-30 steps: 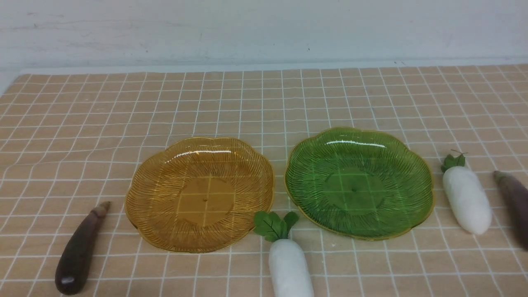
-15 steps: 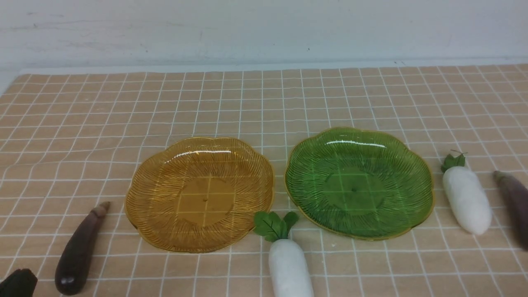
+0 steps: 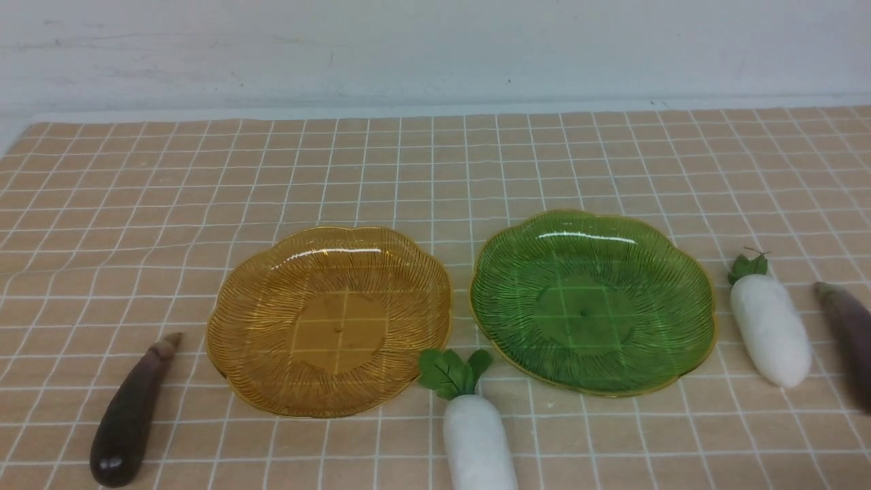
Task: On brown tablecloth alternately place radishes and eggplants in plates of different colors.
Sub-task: 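Pick up the eggplant and place it in the yellow plate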
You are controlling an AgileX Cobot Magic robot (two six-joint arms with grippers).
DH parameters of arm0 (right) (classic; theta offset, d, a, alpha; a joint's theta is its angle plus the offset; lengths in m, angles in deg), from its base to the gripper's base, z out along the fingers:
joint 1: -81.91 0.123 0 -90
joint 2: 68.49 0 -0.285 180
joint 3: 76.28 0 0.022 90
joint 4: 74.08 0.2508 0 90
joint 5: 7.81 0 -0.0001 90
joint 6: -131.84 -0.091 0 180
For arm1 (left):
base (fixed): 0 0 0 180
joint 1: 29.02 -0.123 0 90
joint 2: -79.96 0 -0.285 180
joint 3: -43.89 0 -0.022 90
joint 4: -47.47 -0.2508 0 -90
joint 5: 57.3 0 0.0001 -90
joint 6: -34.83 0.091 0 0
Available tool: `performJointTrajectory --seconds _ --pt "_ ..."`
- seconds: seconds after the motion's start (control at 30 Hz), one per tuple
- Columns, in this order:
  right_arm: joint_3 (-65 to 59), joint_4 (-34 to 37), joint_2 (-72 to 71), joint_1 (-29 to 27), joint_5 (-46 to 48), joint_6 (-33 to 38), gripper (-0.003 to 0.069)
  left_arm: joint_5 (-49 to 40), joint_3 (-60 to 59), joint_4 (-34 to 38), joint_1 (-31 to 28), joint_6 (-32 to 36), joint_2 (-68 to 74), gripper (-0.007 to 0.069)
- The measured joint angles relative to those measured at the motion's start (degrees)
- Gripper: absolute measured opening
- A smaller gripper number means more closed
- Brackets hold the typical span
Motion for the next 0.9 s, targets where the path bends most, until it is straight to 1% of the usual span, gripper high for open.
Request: performJointTrajectory --seconds 0.03,0.07,0.1,0.13,0.17,0.23,0.27,0.3,0.37,0.43,0.5,0.6,0.67,0.77,0.87,0.9 --pt "0.0 0.7 0.0 0.0 -0.8 -0.3 -0.0015 -2.3 0.7 0.0 0.0 0.2 0.9 -0.0003" --pt "0.0 8.0 0.0 0.0 -4.5 -3.7 -0.0015 -13.5 7.3 -0.2 0.0 2.0 6.1 -0.0003" --pt "0.0 8.6 0.0 0.0 -4.5 -4.0 -0.0015 -16.2 8.7 -0.2 0.0 2.3 6.8 -0.0003" --pt "0.0 12.3 0.0 0.0 -6.2 -5.4 -0.0015 -24.2 12.8 -0.9 0.0 3.2 12.0 -0.0003" --pt "0.0 13.3 0.0 0.0 -6.4 -5.8 -0.0015 -25.5 13.5 -0.9 0.0 3.4 12.8 -0.0003" --pt "0.0 17.7 0.0 0.0 -7.3 -6.2 -0.0015 -41.3 20.9 -3.4 0.0 4.0 24.0 -0.0003" --pt "0.0 17.7 0.0 0.0 -7.3 -6.2 -0.0015 -43.3 21.8 -3.6 0.0 4.0 25.7 -0.0003" --pt "0.0 18.4 0.0 0.0 -7.3 -5.9 -0.0015 -48.1 23.9 -5.0 0.0 4.0 29.9 -0.0003" --pt "0.0 19.1 0.0 0.0 -7.3 -5.9 -0.0015 -53.2 26.6 -8.3 0.0 3.8 38.9 -0.0003" --pt "0.0 19.3 0.0 0.0 -7.6 -5.0 -0.0015 -56.0 28.9 -11.3 -0.1 2.8 46.4 -0.0003" --pt "0.1 19.3 0.0 0.0 -6.1 -3.7 -0.0015 -57.9 31.6 -12.5 -0.9 2.2 51.9 -0.0002" --pt "3.1 18.0 0.1 0.0 1.4 -0.5 -0.0015 -60.1 35.4 -12.6 -3.8 2.4 58.5 0.0002" --pt "7.1 16.4 1.0 0.0 7.0 1.9 -0.0015 -60.7 38.0 -11.7 -6.6 4.4 62.9 0.0008" --pt "18.5 13.0 8.2 0.0 18.4 6.0 -0.0015 -60.7 41.2 -8.9 -11.0 9.2 69.2 0.001" --pt "28.6 9.4 16.7 0.0 27.4 9.8 -0.0015 -60.7 42.3 -7.1 -12.7 13.5 73.8 0.001" --pt "34.1 7.1 22.5 0.0 32.2 11.5 -0.0015 -60.6 42.4 -6.7 -12.9 16.4 75.9 0.0011"
